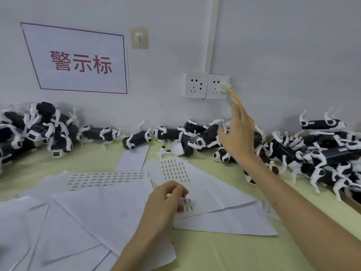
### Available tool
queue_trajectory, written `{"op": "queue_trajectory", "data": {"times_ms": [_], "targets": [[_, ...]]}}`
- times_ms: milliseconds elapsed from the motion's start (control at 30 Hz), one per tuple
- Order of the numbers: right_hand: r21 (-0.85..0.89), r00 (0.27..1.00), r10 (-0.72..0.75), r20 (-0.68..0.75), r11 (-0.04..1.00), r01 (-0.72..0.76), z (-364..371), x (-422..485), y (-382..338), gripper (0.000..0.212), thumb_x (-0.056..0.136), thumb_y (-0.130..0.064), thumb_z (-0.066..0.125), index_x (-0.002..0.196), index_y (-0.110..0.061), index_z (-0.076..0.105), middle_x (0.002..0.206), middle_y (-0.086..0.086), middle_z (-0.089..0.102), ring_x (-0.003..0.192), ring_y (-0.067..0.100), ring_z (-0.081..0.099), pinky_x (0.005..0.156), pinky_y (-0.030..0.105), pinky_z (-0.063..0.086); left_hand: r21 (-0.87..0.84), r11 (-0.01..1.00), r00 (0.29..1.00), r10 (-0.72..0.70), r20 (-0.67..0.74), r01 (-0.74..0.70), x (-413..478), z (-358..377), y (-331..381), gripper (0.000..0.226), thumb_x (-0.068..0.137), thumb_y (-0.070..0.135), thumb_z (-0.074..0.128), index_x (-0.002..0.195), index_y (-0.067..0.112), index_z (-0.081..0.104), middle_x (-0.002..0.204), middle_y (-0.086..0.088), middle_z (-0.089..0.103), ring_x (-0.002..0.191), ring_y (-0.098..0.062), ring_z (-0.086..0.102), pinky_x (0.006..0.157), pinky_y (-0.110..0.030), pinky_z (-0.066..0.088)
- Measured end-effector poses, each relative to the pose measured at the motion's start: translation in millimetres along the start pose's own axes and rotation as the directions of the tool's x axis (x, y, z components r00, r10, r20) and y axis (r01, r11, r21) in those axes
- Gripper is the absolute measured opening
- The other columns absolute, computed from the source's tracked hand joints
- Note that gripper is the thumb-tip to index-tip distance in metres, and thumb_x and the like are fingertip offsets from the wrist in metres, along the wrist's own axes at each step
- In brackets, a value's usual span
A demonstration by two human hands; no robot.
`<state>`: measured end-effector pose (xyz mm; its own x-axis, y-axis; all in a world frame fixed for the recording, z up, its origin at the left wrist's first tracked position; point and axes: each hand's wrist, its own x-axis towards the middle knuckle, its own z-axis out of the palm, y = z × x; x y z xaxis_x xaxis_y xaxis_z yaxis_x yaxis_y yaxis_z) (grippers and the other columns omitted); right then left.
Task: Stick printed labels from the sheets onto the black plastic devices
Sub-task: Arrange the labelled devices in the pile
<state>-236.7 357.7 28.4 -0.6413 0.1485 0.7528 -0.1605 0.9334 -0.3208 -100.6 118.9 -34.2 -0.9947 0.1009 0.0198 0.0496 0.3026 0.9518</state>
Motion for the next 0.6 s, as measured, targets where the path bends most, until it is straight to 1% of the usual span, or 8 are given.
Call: {"op": "queue_trajectory", "data": {"times_ms": [67,167,233,333,400,467,500,600], "targets": [[0.136,0.962,-0.04,0.272,0.991,0.003,21,-6,-17,0.067,0.092,-0.025,0.066,0.151,-0.023,0.034,0.148,0.003,0.047,0.126,0.027,0.055,0.098,0.047,0.049,0.033,0.999,1.0,0.004,0.004,-0.004,0,3,-1,0.026,0.097,0.024,0.055,0.077,0.027,0.071,0.081,0.014,0.072,0.068,-0.005,0.068,0.062,-0.013,0.043],[0.073,0.817,0.024,0.576,0.994,-0.08,54,-18,-29,0.066,0.095,-0.032,0.067,0.152,-0.018,0.037,0.149,0.004,0.046,0.129,0.027,0.052,0.102,0.043,0.046,0.092,0.996,1.0,0.014,0.019,-0.015,-1,6,-1,0.025,0.096,0.023,0.056,0.077,0.029,0.07,0.081,0.014,0.072,0.078,-0.007,0.068,0.073,-0.024,0.05],[0.041,0.818,0.011,0.575,0.998,-0.042,70,-24,-34,0.048,0.096,-0.028,0.066,0.139,-0.011,0.054,0.138,0.006,0.05,0.121,0.028,0.056,0.099,0.046,0.047,0.106,0.994,0.999,0.015,0.028,-0.018,-2,6,0,0.023,0.097,0.025,0.056,0.079,0.03,0.07,0.083,0.016,0.072,0.083,-0.006,0.068,0.077,-0.024,0.051],[0.164,0.856,0.005,0.516,0.981,-0.105,83,-23,-43,0.002,0.094,-0.018,0.068,0.093,-0.017,0.068,0.096,0.002,0.062,0.092,0.024,0.06,0.08,0.037,0.046,0.112,0.993,0.999,0.025,0.039,-0.029,-2,5,2,0.021,0.097,0.026,0.056,0.083,0.028,0.071,0.084,0.019,0.072,0.08,-0.003,0.066,0.078,-0.023,0.052],[0.251,0.881,0.094,0.463,0.94,-0.232,83,-19,-49,0.016,0.095,-0.017,0.067,0.082,-0.025,0.066,0.078,-0.003,0.061,0.077,0.02,0.056,0.072,0.033,0.043,0.098,0.995,0.999,0.025,0.036,-0.028,-2,4,3,0.021,0.097,0.025,0.056,0.083,0.028,0.071,0.083,0.017,0.072,0.081,-0.006,0.067,0.08,-0.025,0.053],[0.391,0.894,0.238,0.38,0.834,-0.389,76,-10,-53,0.012,0.097,-0.017,0.064,0.089,-0.015,0.072,0.076,0.003,0.066,0.071,0.02,0.059,0.065,0.029,0.049,0.078,0.997,0.999,0.024,0.03,-0.026,-2,3,3,0.022,0.097,0.024,0.056,0.082,0.028,0.07,0.084,0.014,0.072,0.082,-0.009,0.068,0.079,-0.026,0.053],[0.484,0.874,0.312,0.373,0.738,-0.47,68,-4,-56,0.014,0.1,-0.018,0.061,0.09,-0.015,0.071,0.075,0.002,0.066,0.067,0.017,0.06,0.056,0.02,0.048,0.065,0.998,0.999,0.026,0.026,-0.028,-2,2,3,0.022,0.097,0.024,0.056,0.082,0.028,0.071,0.084,0.013,0.072,0.081,-0.012,0.069,0.078,-0.026,0.053],[0.677,0.736,0.418,0.533,0.31,-0.667,43,6,-57,0.013,0.104,-0.022,0.057,0.097,-0.018,0.068,0.082,-0.001,0.071,0.063,0.007,0.066,0.047,0.017,0.047,-0.023,0.999,1.0,0.029,0.005,-0.029,1,0,5,0.02,0.1,0.022,0.054,0.09,0.025,0.071,0.09,0.008,0.073,0.071,-0.015,0.069,0.068,-0.021,0.053]]}}
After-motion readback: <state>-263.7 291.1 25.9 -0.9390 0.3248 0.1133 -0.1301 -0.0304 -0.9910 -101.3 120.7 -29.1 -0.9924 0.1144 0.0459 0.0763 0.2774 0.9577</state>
